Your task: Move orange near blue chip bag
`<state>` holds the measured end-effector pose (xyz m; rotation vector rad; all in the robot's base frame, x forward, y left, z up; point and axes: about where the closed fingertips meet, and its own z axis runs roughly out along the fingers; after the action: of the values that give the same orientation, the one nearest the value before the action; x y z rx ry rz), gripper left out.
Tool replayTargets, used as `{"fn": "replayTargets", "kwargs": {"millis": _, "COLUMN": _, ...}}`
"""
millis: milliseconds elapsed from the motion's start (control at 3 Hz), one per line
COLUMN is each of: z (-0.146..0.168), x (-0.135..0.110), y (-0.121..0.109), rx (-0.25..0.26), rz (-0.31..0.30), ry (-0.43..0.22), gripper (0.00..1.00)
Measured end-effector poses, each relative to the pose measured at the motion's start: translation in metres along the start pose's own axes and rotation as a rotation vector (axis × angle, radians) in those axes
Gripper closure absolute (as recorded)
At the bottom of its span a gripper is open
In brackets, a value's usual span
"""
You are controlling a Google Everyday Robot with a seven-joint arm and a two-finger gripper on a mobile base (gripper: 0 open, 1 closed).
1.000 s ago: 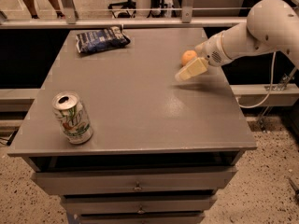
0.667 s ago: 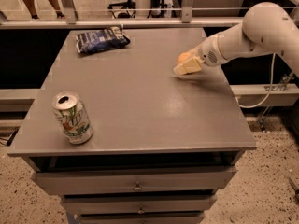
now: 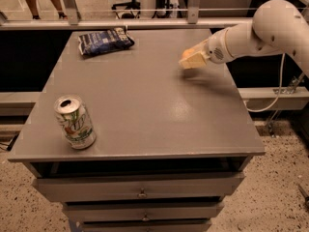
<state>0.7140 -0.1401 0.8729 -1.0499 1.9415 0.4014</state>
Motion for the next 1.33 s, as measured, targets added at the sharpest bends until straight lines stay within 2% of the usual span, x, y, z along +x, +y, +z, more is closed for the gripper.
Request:
{"fn": "replayTargets", "kwargs": {"millis": 333, "z": 0.001, "x": -0.001, "y": 0.001, "rx": -0.002, "rz": -0.001, "ry": -0.001, "gripper": 1.0}}
{"fn": "replayTargets", "kwargs": {"millis": 667, "z": 0.001, "x": -0.001, "y": 0.001, "rx": -0.002, "rz": -0.001, "ry": -0.001, "gripper": 1.0}}
{"fn": "replayTargets", "kwargs": {"millis": 1333, "z": 0.067, "x": -0.079, "y": -0.002, "rx": -0.007, "rz": -0.045, "ry": -0.21, "gripper": 1.0}}
